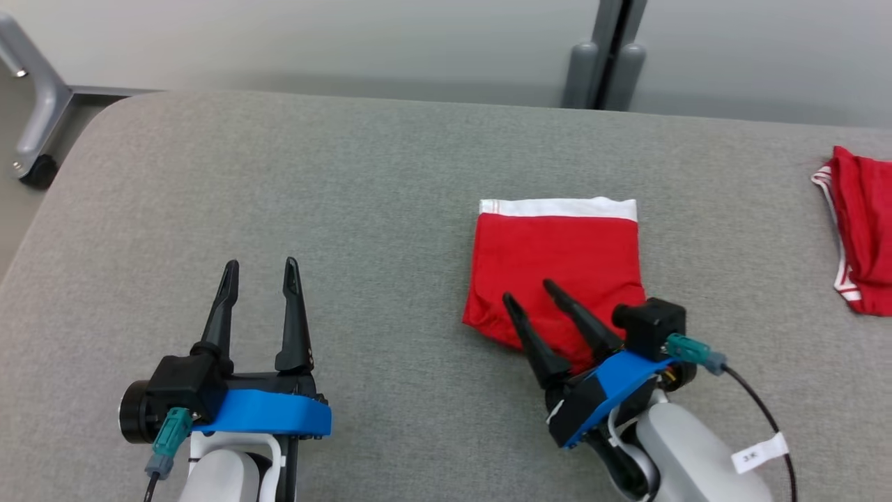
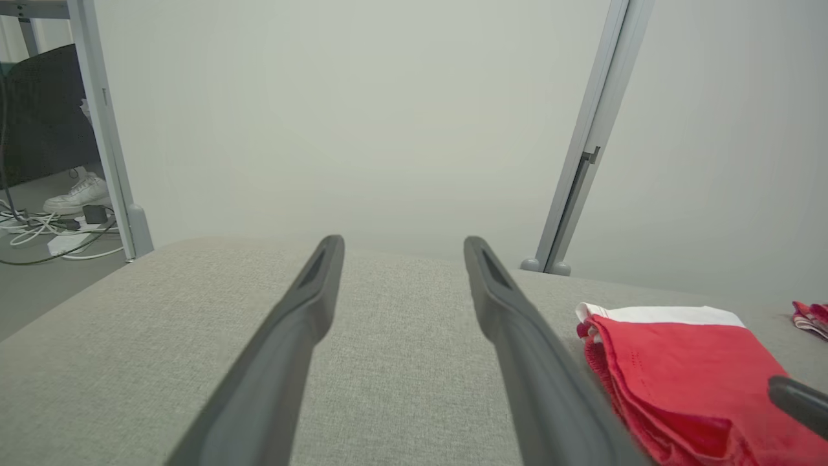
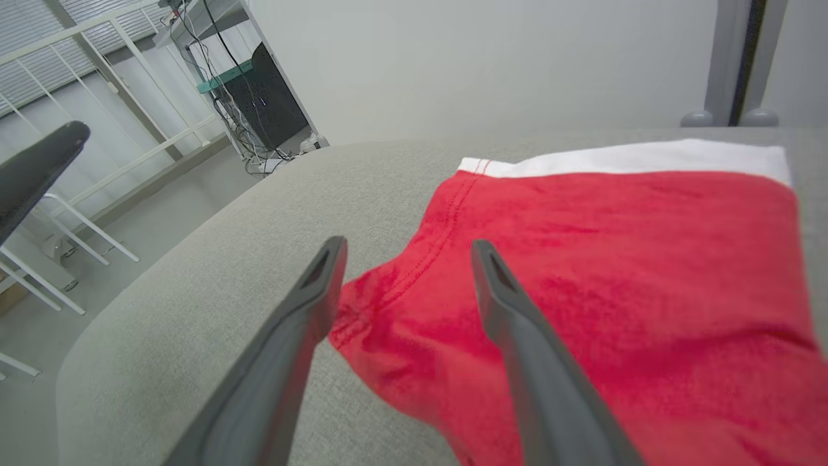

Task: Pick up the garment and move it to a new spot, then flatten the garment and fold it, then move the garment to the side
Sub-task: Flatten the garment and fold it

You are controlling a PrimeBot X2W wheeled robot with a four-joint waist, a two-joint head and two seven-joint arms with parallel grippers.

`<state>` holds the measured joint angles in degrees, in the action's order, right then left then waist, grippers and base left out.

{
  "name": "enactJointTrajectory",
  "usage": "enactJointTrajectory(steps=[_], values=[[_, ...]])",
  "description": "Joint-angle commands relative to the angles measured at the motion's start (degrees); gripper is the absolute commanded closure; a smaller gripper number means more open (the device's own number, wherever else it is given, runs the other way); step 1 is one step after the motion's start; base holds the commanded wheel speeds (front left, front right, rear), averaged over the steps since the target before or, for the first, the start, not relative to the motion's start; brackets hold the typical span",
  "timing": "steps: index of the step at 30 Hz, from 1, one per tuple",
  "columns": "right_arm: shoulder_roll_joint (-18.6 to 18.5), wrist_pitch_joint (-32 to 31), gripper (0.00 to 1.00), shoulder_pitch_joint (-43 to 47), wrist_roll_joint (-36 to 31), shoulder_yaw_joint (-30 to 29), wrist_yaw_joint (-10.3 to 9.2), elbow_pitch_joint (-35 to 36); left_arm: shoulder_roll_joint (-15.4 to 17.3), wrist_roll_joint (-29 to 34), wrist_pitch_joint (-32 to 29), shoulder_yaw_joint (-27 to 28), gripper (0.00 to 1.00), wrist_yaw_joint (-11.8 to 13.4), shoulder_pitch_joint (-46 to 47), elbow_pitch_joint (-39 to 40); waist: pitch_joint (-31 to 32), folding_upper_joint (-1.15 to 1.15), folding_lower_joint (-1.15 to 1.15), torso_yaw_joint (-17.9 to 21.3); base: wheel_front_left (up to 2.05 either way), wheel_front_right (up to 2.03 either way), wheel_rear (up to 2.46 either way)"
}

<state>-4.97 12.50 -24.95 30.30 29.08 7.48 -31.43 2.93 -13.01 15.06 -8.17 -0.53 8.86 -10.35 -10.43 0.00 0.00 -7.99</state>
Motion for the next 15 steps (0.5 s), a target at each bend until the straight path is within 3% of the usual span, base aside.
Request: enactJointTrajectory(steps=[1, 8, 15], values=[[-1.0, 0.6, 0.0, -0.1, -0.6, -0.4, 0.04, 0.6, -0.1, 0.2, 0.1, 0.2, 0.0, -0.1, -0.1, 0.0, 0.7, 0.0, 0.0, 1.0, 0.0, 0.0, 0.0], [-4.7, 2.4, 0.0, 2.9, -4.6, -7.2, 0.04, 5.5, 0.0, 1.3, 0.1, 1.0, 0.0, -0.4, 0.0, -1.0, 2.5, 0.0, 0.0, 5.3, 0.0, 0.0, 0.0], [-4.9, 2.7, 0.0, 7.4, -9.5, -16.9, 0.04, 10.7, 0.2, 2.2, 0.1, 2.4, 0.0, -0.4, -0.6, -2.2, 3.5, 0.0, 0.0, 8.8, 0.0, 0.0, 0.0]])
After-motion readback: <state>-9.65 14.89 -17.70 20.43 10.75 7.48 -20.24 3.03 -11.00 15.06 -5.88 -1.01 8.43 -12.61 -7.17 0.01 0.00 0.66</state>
